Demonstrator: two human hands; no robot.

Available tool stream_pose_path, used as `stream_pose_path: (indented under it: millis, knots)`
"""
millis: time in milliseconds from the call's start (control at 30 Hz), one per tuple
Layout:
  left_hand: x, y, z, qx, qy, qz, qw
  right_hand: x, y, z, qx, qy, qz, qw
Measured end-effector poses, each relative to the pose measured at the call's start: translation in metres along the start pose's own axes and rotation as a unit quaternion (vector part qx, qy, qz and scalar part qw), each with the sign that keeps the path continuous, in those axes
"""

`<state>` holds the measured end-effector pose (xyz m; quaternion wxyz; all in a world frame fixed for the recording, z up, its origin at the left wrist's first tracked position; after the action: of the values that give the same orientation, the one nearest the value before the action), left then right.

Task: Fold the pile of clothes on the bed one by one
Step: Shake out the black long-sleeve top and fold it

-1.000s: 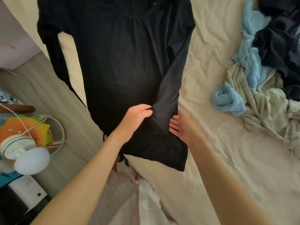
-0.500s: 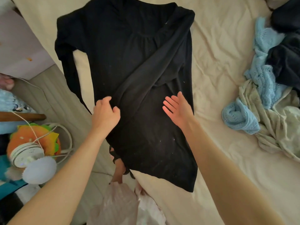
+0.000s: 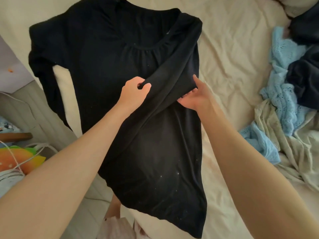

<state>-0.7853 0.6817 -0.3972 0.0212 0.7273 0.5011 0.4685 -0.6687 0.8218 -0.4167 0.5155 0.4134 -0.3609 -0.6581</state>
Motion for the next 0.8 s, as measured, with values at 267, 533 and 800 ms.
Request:
stream_pose_path:
  millis: [267,533,800]
  knots:
    - [0.019,-0.015,0.011,0.005,0.019,-0.040,0.999,-0.053,0.009,-0.032,0.074,-0.113,-0.118,0.984]
    - [0.045,-0.038,-0.002,0.028,-0.136,-0.030,0.990,-0.041,-0.010,-0.053,0.102,-0.077,-0.073,0.989]
    - [0.136,-0.099,0.071,-0.163,-0.003,0.061,0.985,-0.040,-0.013,-0.057,0.060,-0.118,-0.061,0.989]
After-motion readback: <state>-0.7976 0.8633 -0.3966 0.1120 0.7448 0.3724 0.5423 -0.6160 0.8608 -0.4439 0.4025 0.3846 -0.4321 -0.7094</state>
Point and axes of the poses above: each hand's wrist, its own y-axis away from the middle knuckle, its own z-axis out of the palm, x = y × z, the point moved 4 cm from there along -y, towards the middle knuckle, and after that the axes turned 3 degrees about -y, right-handed, at the moved point
